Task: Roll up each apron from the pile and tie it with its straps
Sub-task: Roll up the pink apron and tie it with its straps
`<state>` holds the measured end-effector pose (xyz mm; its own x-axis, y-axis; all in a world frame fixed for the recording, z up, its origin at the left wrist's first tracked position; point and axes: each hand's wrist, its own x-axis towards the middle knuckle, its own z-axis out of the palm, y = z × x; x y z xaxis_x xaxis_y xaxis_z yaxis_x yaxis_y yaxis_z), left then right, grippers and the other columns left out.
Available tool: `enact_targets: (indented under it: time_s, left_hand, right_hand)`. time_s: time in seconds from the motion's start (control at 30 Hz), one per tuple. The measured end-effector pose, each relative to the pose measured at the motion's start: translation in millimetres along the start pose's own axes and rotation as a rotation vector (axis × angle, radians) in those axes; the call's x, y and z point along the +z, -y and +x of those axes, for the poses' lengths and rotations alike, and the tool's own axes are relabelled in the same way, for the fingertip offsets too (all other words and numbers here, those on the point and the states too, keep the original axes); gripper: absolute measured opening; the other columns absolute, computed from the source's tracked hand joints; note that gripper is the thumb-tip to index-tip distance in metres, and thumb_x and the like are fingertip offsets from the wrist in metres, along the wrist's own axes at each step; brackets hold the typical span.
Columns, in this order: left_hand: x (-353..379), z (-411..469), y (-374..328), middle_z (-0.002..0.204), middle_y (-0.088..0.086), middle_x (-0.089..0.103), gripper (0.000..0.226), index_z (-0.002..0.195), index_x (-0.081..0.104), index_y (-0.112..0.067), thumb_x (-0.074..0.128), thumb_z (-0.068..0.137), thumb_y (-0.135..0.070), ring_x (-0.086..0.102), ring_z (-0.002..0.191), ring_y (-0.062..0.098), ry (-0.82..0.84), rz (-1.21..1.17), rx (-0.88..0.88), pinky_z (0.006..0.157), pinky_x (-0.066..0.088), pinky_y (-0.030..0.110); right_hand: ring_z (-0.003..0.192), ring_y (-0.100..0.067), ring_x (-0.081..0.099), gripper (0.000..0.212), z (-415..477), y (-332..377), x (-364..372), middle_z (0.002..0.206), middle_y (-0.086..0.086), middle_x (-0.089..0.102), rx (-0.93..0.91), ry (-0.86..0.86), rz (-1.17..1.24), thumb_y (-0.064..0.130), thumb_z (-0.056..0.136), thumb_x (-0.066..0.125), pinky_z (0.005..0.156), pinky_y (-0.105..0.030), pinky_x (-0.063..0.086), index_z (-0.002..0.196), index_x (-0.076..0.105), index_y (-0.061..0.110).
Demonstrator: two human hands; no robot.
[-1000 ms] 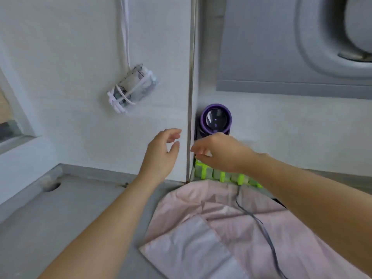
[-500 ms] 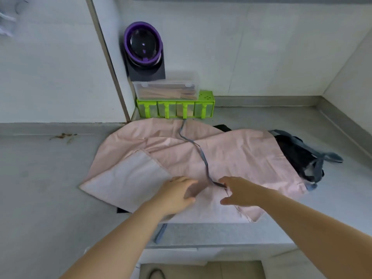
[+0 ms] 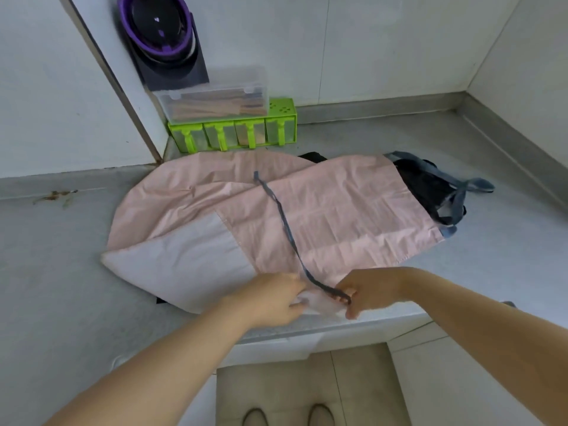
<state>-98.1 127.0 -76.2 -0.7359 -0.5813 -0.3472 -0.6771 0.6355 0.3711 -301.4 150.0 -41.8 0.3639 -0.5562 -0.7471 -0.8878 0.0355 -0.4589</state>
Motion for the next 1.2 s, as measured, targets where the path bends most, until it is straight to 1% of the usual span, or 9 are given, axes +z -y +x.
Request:
enact_targets:
  time_s: [0.1, 0.27, 0.37, 0.47, 0.53, 0.6, 0.83, 1.07, 1.2]
  left_hand:
    - [-5.0, 0.6, -18.8, 0.087, 0.008, 0.056, 0.019, 0.088, 0.045, -0.013, 0.041, 0.099, -0.028, 0.056, 0.078, 0.027, -0.116, -0.085, -0.057, 0.06, 0.035, 0.031]
    - [-19.9, 3.9, -33.7, 0.091, 0.004, 0.062, 0.031, 0.099, 0.044, -0.021, 0.049, 0.092, -0.051, 0.056, 0.081, 0.025, -0.192, 0.044, -0.037, 0.067, 0.034, 0.031]
    - [-34.3, 3.8, -19.4, 0.074, -0.01, 0.052, 0.024, 0.08, 0.039, -0.029, 0.057, 0.085, -0.044, 0.054, 0.081, 0.021, -0.076, 0.139, -0.016, 0.079, 0.031, 0.031]
    - [-37.4, 3.4, -11.7, 0.074, -0.009, 0.054, 0.006, 0.081, 0.051, -0.028, 0.057, 0.084, -0.028, 0.056, 0.084, 0.02, 0.022, 0.094, -0.058, 0.094, 0.036, 0.035]
    - [-35.2, 5.6, -16.2, 0.082, -0.007, 0.059, 0.004, 0.087, 0.059, -0.027, 0.059, 0.086, -0.03, 0.058, 0.086, 0.017, 0.105, -0.005, -0.088, 0.081, 0.041, 0.027]
    - [-32.4, 15.0, -16.3, 0.082, -0.009, 0.059, 0.007, 0.089, 0.061, -0.026, 0.061, 0.086, -0.033, 0.06, 0.08, 0.013, 0.095, -0.153, -0.124, 0.065, 0.042, 0.02]
    - [-37.0, 56.5, 47.6, 0.147, 0.003, 0.036, 0.061, 0.147, 0.031, -0.024, 0.053, 0.09, -0.026, 0.035, 0.132, 0.027, -0.339, 0.067, -0.325, 0.108, 0.032, 0.035]
    - [-24.4, 57.1, 84.2, 0.16, -0.012, -0.011, 0.061, 0.151, -0.007, -0.035, 0.024, 0.1, -0.048, 0.002, 0.148, 0.02, 0.036, 0.12, -0.568, 0.114, 0.02, 0.055]
    - [-18.0, 41.2, 80.4, 0.159, -0.011, -0.014, 0.063, 0.151, -0.009, -0.034, 0.02, 0.099, -0.053, 0.002, 0.148, 0.02, 0.029, 0.111, -0.658, 0.111, 0.017, 0.063]
  right_hand:
    - [0.066, -0.016, 0.042, 0.016, -10.0, -3.4, -8.5, 0.071, -0.003, 0.046, -0.054, -0.111, 0.249, 0.024, 0.084, 0.067, 0.063, -0.023, 0.033, 0.088, 0.062, 0.008]
    - [0.056, -0.012, 0.043, 0.027, -21.2, -5.5, -16.2, 0.066, -0.003, 0.052, -0.079, -0.429, -0.129, 0.017, 0.093, 0.054, 0.052, -0.018, 0.032, 0.067, 0.052, 0.01]
    - [0.078, -0.017, 0.053, 0.022, -33.9, -25.8, -33.4, 0.089, -0.001, 0.064, 0.099, -0.462, -0.414, 0.004, 0.092, 0.044, 0.066, -0.018, 0.038, 0.089, 0.064, 0.011]
    - [0.085, -0.018, 0.045, 0.023, -38.4, -47.0, -32.5, 0.08, 0.006, 0.051, 0.268, -0.295, -0.759, 0.001, 0.091, 0.043, 0.091, -0.028, 0.039, 0.083, 0.056, 0.019]
    - [0.091, -0.019, 0.046, 0.016, -40.6, -63.3, -29.7, 0.081, 0.007, 0.049, 0.417, -0.176, -0.832, 0.008, 0.094, 0.048, 0.105, -0.035, 0.031, 0.086, 0.056, 0.02]
    - [0.097, -0.02, 0.048, 0.016, -45.8, -80.1, -30.5, 0.089, 0.005, 0.053, 0.571, -0.116, -0.774, 0.01, 0.09, 0.051, 0.11, -0.043, 0.024, 0.102, 0.058, 0.018]
    - [0.136, -0.024, 0.034, 0.073, -27.8, -68.3, -33.4, 0.15, -0.004, 0.033, 0.275, -0.365, -0.049, 0.049, 0.088, 0.058, 0.111, -0.035, 0.029, 0.147, 0.029, 0.017]
    - [0.142, -0.031, 0.002, 0.095, 43.8, -62.7, 2.6, 0.151, -0.004, -0.002, 0.453, -0.435, -0.079, 0.052, 0.081, 0.061, 0.105, -0.06, 0.028, 0.149, 0.0, 0.027]
    - [0.144, -0.028, -0.009, 0.095, 46.9, -64.9, 1.4, 0.155, -0.002, -0.016, 0.433, -0.448, -0.151, 0.055, 0.085, 0.059, 0.107, -0.064, 0.021, 0.149, -0.006, 0.029]
